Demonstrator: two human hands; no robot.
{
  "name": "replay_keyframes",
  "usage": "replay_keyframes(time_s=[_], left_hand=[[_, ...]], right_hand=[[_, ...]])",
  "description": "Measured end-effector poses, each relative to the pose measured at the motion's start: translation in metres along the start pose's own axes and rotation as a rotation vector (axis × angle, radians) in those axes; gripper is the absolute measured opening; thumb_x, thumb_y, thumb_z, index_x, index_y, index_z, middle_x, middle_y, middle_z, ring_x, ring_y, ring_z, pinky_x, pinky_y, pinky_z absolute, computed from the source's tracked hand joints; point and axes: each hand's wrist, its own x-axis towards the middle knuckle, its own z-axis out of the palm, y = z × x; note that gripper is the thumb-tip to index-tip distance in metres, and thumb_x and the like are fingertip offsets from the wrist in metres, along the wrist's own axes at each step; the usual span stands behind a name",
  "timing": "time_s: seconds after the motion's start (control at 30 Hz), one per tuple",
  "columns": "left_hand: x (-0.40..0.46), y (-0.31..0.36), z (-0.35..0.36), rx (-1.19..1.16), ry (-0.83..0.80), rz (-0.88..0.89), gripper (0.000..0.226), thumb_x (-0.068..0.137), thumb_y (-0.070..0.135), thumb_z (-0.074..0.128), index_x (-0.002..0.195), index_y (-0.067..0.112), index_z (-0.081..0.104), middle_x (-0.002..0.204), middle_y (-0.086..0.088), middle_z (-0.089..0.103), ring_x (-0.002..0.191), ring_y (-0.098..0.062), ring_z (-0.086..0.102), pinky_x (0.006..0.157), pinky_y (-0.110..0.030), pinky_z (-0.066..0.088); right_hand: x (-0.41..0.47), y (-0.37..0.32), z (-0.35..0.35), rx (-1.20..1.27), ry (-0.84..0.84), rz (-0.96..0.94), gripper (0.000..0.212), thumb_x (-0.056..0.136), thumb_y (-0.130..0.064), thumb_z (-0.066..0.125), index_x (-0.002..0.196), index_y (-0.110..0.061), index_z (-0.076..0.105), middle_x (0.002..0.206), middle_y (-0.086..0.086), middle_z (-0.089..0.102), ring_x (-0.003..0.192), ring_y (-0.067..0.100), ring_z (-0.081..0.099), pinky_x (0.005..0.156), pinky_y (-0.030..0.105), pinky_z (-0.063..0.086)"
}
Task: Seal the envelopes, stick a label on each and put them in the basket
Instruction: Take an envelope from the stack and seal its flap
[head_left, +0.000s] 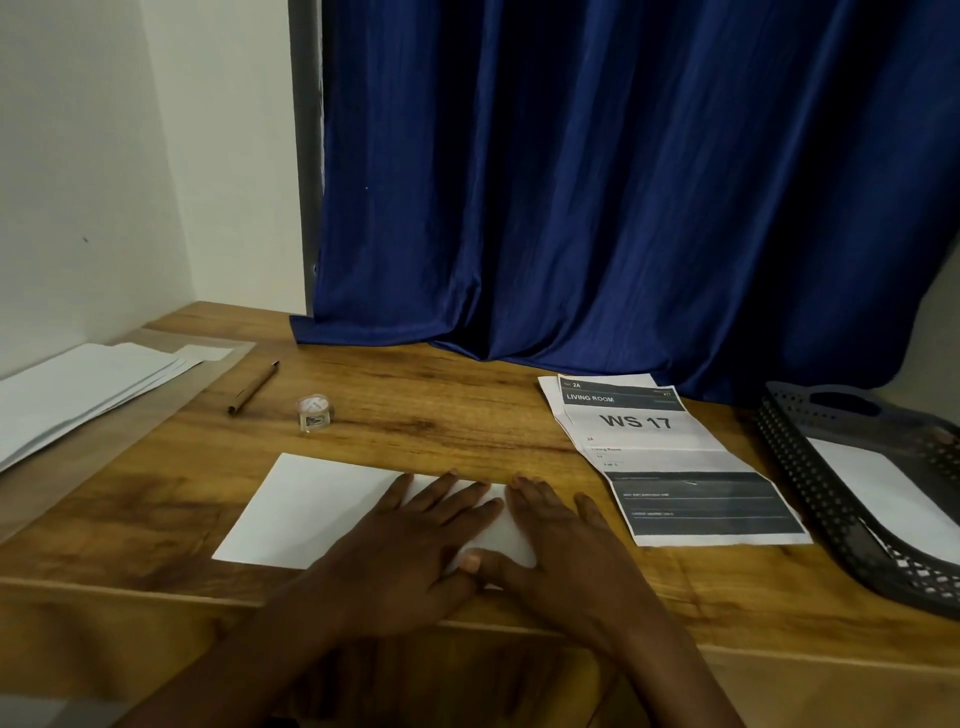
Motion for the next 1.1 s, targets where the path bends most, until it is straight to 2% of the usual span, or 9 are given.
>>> replay_keyframes(time_s=[0.17,0.3,0.43,0.53,0.67,0.73,0.83,0.97,1.1], left_hand=[[0.002,0.001,0.004,0.015,0.025,-0.017,0.074,0.092,0.075,0.008,0.157,0.045,-0.013,0.166,0.019,-0.018,0.15,-0.003,-0.024,0.124,-0.045,-0.013],[0.003,0.002,0.005,-0.026,0.045,-0.034,0.071,0.094,0.076,0.006,0.157,0.047,-0.009,0.166,0.021,-0.016,0.15,0.0,-0.023,0.124,-0.043,-0.012],[-0.001,0.003,0.002,-0.084,0.064,-0.057,0.076,0.091,0.08,0.009,0.158,0.047,-0.002,0.166,0.021,-0.011,0.149,0.005,-0.019,0.126,-0.04,-0.008],[-0.012,0.005,-0.006,-0.214,0.123,-0.111,0.086,0.082,0.091,0.015,0.157,0.049,0.014,0.166,0.026,0.002,0.149,0.009,-0.007,0.125,-0.03,-0.001],[-0.04,-0.003,-0.011,-0.172,0.089,-0.127,0.096,0.068,0.102,0.028,0.152,0.059,0.014,0.161,0.037,-0.004,0.146,0.012,-0.014,0.124,-0.03,-0.004],[-0.06,-0.014,-0.012,-0.097,0.039,-0.135,0.1,0.061,0.105,0.033,0.148,0.065,0.004,0.155,0.043,-0.017,0.143,0.013,-0.024,0.122,-0.028,-0.013],[-0.094,-0.037,-0.013,-0.042,0.05,-0.197,0.095,0.064,0.1,0.042,0.144,0.071,-0.001,0.15,0.048,-0.021,0.141,0.016,-0.026,0.12,-0.027,-0.01],[-0.133,-0.066,-0.011,-0.136,0.242,-0.213,0.08,0.071,0.088,0.053,0.143,0.07,0.025,0.154,0.046,0.016,0.148,0.006,0.017,0.119,-0.037,0.03],[-0.151,-0.08,-0.003,-0.293,0.413,-0.104,0.054,0.085,0.071,0.06,0.136,0.051,0.056,0.147,0.025,0.051,0.14,-0.007,0.046,0.11,-0.047,0.045]], right_hand=[[-0.012,-0.002,0.012,-0.033,0.041,-0.025,0.124,0.064,-0.103,0.005,0.161,-0.025,0.003,0.169,-0.007,-0.001,0.153,0.003,-0.008,0.125,0.04,-0.008],[-0.032,-0.002,0.026,-0.183,-0.031,-0.043,0.125,0.065,-0.1,0.011,0.16,-0.023,-0.012,0.165,-0.006,-0.022,0.151,0.01,-0.021,0.118,0.039,-0.015],[-0.041,-0.005,0.029,-0.318,0.112,-0.049,0.107,0.08,-0.084,0.027,0.161,-0.018,0.009,0.166,0.001,-0.008,0.155,0.019,-0.004,0.122,0.046,0.006],[-0.044,-0.005,0.029,-0.246,0.005,-0.037,0.106,0.084,-0.084,0.03,0.159,-0.023,-0.013,0.16,-0.005,-0.029,0.141,0.011,-0.032,0.122,0.042,-0.009],[-0.047,-0.003,0.027,-0.22,0.026,-0.059,0.101,0.085,-0.082,0.032,0.16,-0.028,-0.009,0.165,-0.009,-0.022,0.139,0.008,-0.034,0.115,0.034,-0.018],[-0.054,-0.001,0.029,-0.201,0.101,-0.091,0.093,0.085,-0.08,0.033,0.16,-0.032,0.007,0.167,-0.012,-0.007,0.147,0.006,-0.02,0.118,0.033,-0.011],[-0.065,0.004,0.033,-0.151,0.332,-0.136,0.076,0.079,-0.069,0.065,0.142,-0.027,0.057,0.152,-0.005,0.049,0.142,0.013,0.041,0.112,0.039,0.034],[-0.069,0.01,0.038,-0.017,0.389,-0.164,0.069,0.067,-0.047,0.089,0.13,-0.03,0.067,0.14,-0.005,0.061,0.134,0.014,0.048,0.106,0.043,0.042],[-0.069,0.01,0.032,0.15,0.337,-0.125,0.059,0.071,-0.014,0.089,0.12,-0.041,0.07,0.136,-0.016,0.062,0.137,0.009,0.048,0.114,0.043,0.038]])
